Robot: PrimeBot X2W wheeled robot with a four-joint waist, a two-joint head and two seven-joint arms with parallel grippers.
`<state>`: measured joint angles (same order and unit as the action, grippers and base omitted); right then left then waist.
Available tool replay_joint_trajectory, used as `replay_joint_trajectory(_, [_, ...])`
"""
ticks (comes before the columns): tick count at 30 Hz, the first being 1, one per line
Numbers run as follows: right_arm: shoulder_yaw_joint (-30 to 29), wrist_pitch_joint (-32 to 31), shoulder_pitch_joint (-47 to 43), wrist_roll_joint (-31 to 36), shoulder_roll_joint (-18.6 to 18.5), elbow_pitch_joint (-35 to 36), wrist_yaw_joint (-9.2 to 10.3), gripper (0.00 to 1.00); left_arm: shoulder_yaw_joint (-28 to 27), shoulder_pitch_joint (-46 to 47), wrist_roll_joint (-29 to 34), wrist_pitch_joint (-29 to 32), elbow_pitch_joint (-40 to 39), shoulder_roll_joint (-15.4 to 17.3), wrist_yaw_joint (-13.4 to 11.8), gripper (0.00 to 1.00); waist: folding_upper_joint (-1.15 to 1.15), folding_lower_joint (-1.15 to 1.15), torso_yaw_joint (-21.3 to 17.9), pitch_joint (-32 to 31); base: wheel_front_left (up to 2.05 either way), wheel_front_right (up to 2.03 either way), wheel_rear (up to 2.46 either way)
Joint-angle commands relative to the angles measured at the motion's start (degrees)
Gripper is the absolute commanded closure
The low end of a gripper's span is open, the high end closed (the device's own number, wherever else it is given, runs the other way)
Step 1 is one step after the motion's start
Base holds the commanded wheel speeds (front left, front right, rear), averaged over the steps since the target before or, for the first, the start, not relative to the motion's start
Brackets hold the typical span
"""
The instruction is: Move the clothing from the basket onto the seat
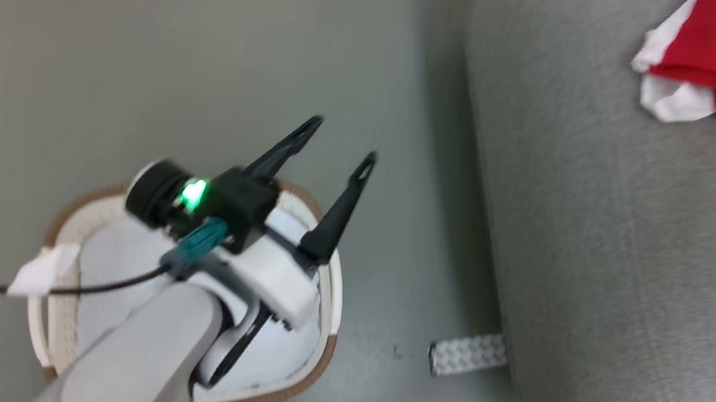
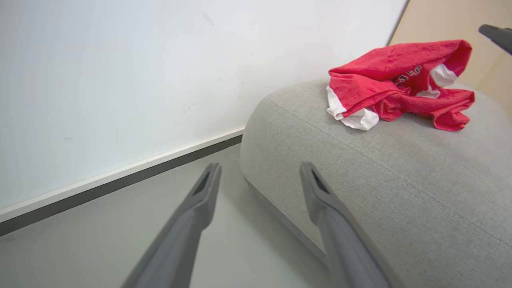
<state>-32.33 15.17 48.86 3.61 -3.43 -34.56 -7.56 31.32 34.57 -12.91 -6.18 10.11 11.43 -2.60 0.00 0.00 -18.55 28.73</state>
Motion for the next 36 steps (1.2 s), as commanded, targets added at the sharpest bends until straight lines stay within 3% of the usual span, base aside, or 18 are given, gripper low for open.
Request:
replay_joint_trajectory(1, [2.9, -0.1, -3.4, -1.9, 0.4, 1.7, 0.15, 0.00, -0.6, -2.2, -1.4, -1.7, 1.0, 0.3, -0.3, 0.00, 0.00, 0.00, -0.4, -6.2, 0.00, 0.00, 0.00])
replay_joint_trajectory(8, [16.7, -0.1, -15.7, -8.3, 0.5, 9.3, 0.15, 0.00, -4.3, -9.7, -5.3, -7.4, 6.4, -0.7, -2.7, 0.00, 0.00, 0.00, 3.4, -16.0, 0.00, 0.00, 0.00])
replay_joint_trajectory(15, [20.1, -0.1, -29.8, -12.1, 0.5, 13.2, 0.15, 0.00, -7.7, -18.1, -8.2, -9.0, 9.7, -1.3, -4.1, 0.00, 0.00, 0.00, 9.8, -24.1, 0.00, 0.00, 0.00])
replay_joint_trajectory(19, [22.0, -0.1, -35.9, -13.4, 0.4, 13.5, 0.15, 0.00, -11.6, -23.4, -7.3, -9.0, 7.8, -0.8, -5.0, 0.00, 0.00, 0.00, 11.9, -27.2, 0.00, 0.00, 0.00])
replay_joint_trajectory(26, [24.7, -0.1, -41.3, -12.8, 0.4, 14.2, 0.15, 0.00, -17.3, -30.1, -5.6, -9.0, 6.1, -1.3, -4.5, 0.00, 0.00, 0.00, 13.9, -29.4, 0.00, 0.00, 0.00])
replay_joint_trajectory(36, [31.3, -0.1, -46.8, -14.2, 0.4, 15.0, 0.15, 0.00, -24.1, -35.1, -1.8, -9.0, 5.2, -3.4, -1.8, 0.00, 0.00, 0.00, 15.1, -32.3, 0.00, 0.00, 0.00])
